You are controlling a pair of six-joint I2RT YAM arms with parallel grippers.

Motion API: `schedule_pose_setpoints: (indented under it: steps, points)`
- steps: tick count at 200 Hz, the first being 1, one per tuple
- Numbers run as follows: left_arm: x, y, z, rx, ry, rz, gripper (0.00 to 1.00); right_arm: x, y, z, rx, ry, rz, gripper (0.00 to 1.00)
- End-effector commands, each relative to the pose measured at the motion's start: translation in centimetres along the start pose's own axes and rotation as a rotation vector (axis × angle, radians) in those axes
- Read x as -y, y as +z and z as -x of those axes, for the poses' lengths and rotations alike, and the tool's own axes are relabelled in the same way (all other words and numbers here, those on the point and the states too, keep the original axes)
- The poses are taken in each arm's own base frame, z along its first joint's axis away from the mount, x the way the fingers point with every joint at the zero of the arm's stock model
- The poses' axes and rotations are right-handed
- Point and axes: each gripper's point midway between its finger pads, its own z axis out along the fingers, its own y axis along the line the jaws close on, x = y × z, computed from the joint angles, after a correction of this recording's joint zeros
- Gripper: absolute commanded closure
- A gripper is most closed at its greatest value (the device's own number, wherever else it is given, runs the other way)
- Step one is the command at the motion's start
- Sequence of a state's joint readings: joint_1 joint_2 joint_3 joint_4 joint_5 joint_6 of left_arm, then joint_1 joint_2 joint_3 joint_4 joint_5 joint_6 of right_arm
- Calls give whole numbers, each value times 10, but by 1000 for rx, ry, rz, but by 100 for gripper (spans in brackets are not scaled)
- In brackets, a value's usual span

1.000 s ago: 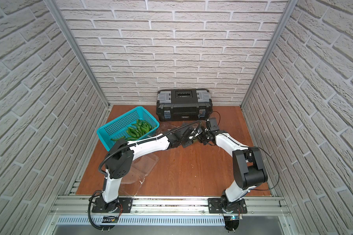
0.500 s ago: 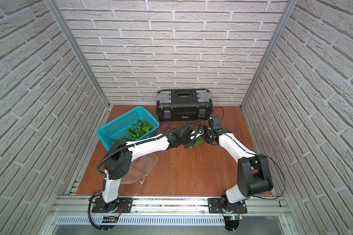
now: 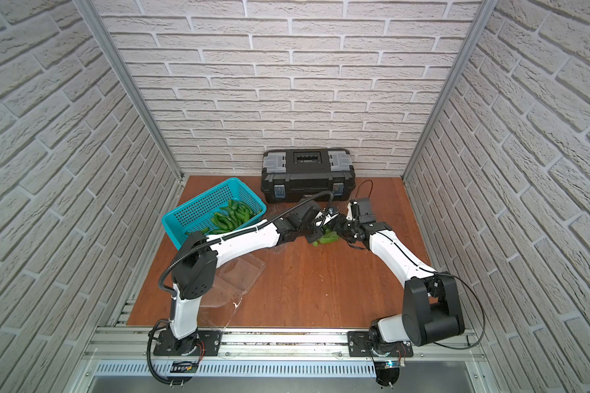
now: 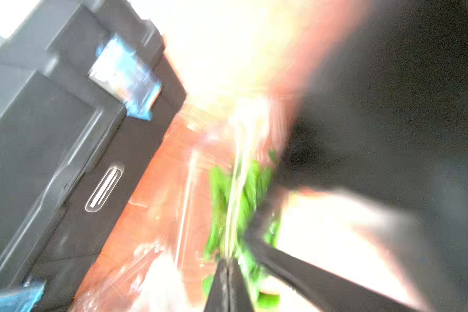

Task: Take small green peppers out of containers
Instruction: Open the packing box at the center of the board.

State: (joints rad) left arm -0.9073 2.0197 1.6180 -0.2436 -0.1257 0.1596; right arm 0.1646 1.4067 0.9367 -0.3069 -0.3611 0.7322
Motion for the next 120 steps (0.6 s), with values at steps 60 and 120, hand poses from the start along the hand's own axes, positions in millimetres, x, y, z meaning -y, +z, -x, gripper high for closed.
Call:
schedule_pose_setpoints:
  steps: [60,120]
  points:
    - [-1,12,-27,-86,-11,9,100,-15,-22,8,74,-106,23,39]
    - [1,7,-21,-75,-16,-5,100,9,6,12,38,-27,-29,40]
